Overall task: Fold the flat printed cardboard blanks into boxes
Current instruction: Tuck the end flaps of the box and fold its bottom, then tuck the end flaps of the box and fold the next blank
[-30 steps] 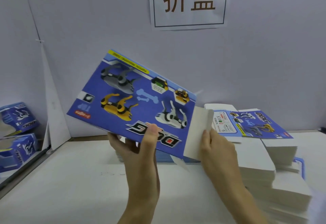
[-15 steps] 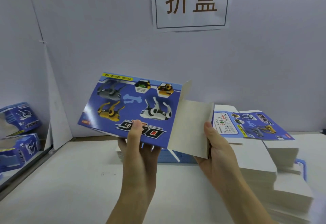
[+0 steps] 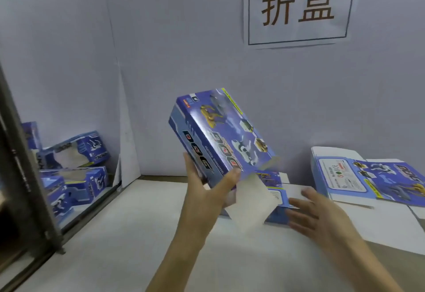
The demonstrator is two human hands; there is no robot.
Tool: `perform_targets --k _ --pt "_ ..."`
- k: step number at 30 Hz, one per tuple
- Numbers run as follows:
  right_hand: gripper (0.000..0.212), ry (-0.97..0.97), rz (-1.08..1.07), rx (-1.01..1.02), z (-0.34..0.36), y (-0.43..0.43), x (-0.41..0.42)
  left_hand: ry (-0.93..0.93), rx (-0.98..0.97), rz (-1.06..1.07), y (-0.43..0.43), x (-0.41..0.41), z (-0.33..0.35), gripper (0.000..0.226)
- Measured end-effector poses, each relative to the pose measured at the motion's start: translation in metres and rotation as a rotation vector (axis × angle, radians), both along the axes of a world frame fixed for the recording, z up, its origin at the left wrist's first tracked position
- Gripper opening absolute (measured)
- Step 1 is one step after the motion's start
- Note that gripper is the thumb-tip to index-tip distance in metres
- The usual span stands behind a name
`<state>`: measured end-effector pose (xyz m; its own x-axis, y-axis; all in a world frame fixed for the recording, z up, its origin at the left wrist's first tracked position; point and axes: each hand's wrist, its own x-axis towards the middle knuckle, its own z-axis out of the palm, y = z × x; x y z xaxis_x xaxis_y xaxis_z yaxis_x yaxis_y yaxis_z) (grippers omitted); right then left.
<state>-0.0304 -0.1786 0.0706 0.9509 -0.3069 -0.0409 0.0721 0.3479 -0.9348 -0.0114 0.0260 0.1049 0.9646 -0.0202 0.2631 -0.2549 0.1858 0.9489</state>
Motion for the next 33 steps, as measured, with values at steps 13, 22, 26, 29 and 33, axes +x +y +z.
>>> perform_targets --k 13,22,26,29,33 --pt "0.039 0.054 0.274 -0.077 -0.023 -0.011 0.035 0.139 -0.311 0.484 0.239 0.099 0.121 0.077" --pt "0.025 0.102 0.134 -0.254 -0.009 0.011 0.008 -0.042 1.032 0.212 0.091 0.118 -0.021 0.048" --pt "0.023 0.104 0.138 -0.346 -0.006 0.018 0.006 -0.339 1.389 0.054 0.006 0.122 -0.07 0.053" --pt "0.02 0.113 0.111 -0.374 -0.007 0.015 0.008 -0.391 1.534 -0.012 -0.037 0.13 -0.093 0.07" --pt "0.017 0.152 0.106 -0.397 -0.015 0.01 0.013 -0.438 1.571 0.044 -0.057 0.139 -0.116 0.056"
